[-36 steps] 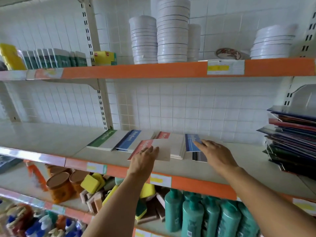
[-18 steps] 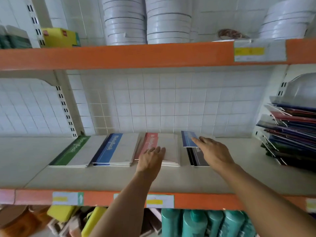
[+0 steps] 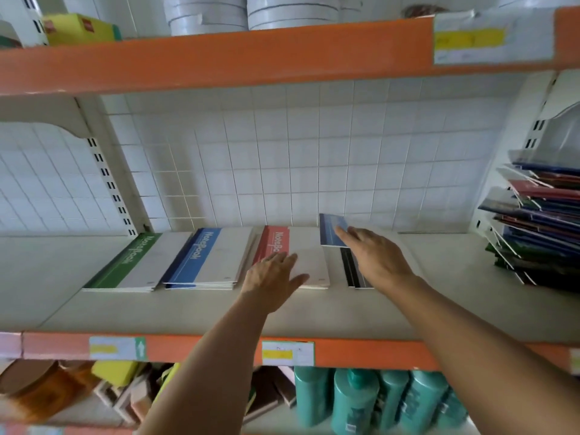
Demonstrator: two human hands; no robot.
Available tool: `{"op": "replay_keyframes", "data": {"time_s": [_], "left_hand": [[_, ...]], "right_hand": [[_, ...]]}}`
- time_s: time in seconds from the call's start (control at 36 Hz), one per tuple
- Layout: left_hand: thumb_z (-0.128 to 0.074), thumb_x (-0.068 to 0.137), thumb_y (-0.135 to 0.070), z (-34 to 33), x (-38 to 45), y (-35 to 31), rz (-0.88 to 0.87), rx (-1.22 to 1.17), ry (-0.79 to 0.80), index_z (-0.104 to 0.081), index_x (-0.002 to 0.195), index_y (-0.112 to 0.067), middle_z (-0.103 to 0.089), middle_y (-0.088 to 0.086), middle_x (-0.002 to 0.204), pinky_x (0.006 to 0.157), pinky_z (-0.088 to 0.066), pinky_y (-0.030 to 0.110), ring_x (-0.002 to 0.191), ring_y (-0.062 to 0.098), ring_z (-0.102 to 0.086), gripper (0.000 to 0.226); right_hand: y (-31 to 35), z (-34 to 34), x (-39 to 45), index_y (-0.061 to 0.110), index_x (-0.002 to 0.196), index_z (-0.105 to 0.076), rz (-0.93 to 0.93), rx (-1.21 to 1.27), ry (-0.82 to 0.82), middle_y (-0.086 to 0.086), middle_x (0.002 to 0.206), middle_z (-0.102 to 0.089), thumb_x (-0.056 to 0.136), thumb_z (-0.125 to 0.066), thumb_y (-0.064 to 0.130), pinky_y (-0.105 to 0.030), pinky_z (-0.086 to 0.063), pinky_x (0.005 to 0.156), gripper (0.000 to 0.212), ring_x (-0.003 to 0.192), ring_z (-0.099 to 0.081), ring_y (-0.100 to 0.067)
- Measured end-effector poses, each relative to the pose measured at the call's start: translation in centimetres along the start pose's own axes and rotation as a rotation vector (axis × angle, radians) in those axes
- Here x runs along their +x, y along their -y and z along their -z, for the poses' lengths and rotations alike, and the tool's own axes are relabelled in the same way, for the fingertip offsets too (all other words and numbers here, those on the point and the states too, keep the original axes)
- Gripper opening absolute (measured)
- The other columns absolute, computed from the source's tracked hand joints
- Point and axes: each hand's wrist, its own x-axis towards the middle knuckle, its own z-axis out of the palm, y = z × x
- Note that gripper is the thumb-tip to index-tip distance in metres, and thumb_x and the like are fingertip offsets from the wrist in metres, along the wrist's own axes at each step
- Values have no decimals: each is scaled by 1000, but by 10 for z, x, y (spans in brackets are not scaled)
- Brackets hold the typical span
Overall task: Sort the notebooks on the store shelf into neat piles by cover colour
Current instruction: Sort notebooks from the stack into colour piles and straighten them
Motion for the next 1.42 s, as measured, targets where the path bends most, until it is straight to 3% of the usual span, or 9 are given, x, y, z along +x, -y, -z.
{"op": "replay_keyframes", "data": {"time_s": [0.25, 0.36, 0.58, 0.69, 0.92, 1.14, 1.25, 1.33, 1.42], "left_hand": [[-37, 98, -50, 22, -33, 49, 54, -6, -91, -41, 136, -19, -51, 1, 135, 96, -45, 36, 120, 20, -51, 50], [-34, 99, -49, 33, -54, 89, 99, 41, -96, -38, 142, -20, -44, 0, 143, 101, -39, 36, 132, 19, -40, 52], [-35, 99, -50, 50, -86, 182, 131, 58, -97, -42, 138, -20, -51, 0, 134, 97, -39, 34, 123, 21, -48, 50], [-33, 99, -50, 55, -96, 215, 146, 51, -91, -41, 140, -21, -49, -1, 137, 99, -40, 35, 127, 19, -45, 51], [-29, 100, -49, 51, -99, 245, 120, 41, -96, -36, 143, -22, -45, -2, 142, 100, -41, 34, 130, 18, -43, 52], [-29, 101, -47, 45, -89, 255, 119, 49, -88, -34, 144, -22, -43, -3, 145, 103, -36, 33, 134, 16, -38, 50], [-29, 101, -48, 44, -82, 257, 119, 50, -87, -34, 144, -22, -42, -2, 145, 103, -36, 32, 134, 16, -39, 51], [-29, 101, -48, 45, -76, 257, 124, 43, -82, -34, 144, -21, -43, -1, 145, 103, -37, 33, 133, 17, -40, 51], [-30, 101, -47, 46, -72, 255, 122, 38, -81, -37, 142, -21, -47, -1, 141, 99, -40, 33, 128, 18, -45, 49]], "right_hand": [[45, 18, 5, 23, 153, -14, 23, -14, -22, -4, 152, -30, 92, -39, -5, -30, -39, 99, 72, 135, -36, -22], [87, 22, 13, 22, 153, -14, 42, -13, -47, -6, 152, -31, 92, -39, -7, -32, -41, 98, 72, 134, -38, -24], [186, 21, 34, 23, 153, -16, 84, 24, -72, -6, 149, -34, 91, -39, -5, -32, -42, 98, 71, 132, -40, -25], [222, 21, 40, 21, 152, -19, 112, 63, -68, -9, 146, -38, 90, -40, -9, -35, -44, 97, 72, 129, -43, -27], [266, 9, 54, 17, 152, -19, 174, 79, -41, -11, 150, -35, 94, -33, -10, -33, -39, 105, 66, 134, -39, -26], [273, -19, 72, 19, 152, -21, 210, 78, 51, -6, 145, -41, 92, -34, -6, -34, -44, 98, 66, 128, -44, -25], [271, -28, 80, 21, 152, -15, 228, 34, 133, -4, 147, -37, 100, -35, 8, -36, -48, 94, 57, 129, -42, -24], [270, -32, 85, 22, 151, -16, 227, 24, 205, -3, 150, -32, 103, -33, 32, -38, -47, 98, 52, 135, -36, -23], [268, -34, 91, 22, 150, -19, 222, 27, 249, -4, 153, -29, 102, -34, 42, -40, -43, 102, 55, 138, -32, -23]]}}
